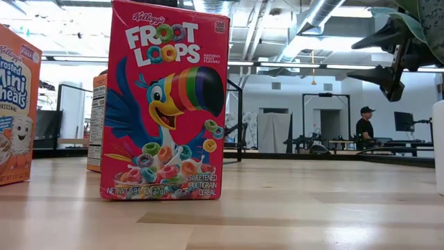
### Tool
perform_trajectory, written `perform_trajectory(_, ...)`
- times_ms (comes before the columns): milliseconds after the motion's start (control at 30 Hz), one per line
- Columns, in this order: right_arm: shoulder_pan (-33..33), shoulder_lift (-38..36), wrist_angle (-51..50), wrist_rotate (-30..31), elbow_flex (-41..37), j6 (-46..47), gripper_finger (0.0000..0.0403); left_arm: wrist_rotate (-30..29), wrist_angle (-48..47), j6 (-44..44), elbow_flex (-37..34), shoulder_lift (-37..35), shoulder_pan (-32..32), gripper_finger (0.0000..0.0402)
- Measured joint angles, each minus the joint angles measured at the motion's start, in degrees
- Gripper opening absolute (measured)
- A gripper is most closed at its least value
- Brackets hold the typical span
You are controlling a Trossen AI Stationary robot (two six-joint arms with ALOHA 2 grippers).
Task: Stack cereal on shelf
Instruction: Put the top red cereal box on the shelf
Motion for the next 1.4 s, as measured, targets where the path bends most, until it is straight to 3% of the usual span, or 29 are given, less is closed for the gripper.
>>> perform_trajectory(233,-0.01,0.00,-0.38,2.20,0.00,0.08,0.0292,-0.77,-0.95,9.70,0.28,5.97,2.81,0.0153)
perform_trajectory(600,-0.01,-0.01,-0.41,4.90,0.00,0.17,0.0292,11.45,-0.52,25.73,5.68,13.10,3.06,0.0153)
perform_trajectory(1067,-0.01,-0.02,-0.45,4.90,0.00,0.15,0.0292,11.19,5.50,39.76,5.68,17.17,-0.96,0.0153)
perform_trajectory(1400,-0.01,0.00,-0.56,4.89,0.00,0.13,0.0292,12.75,6.97,43.43,5.74,19.17,-0.25,0.0153)
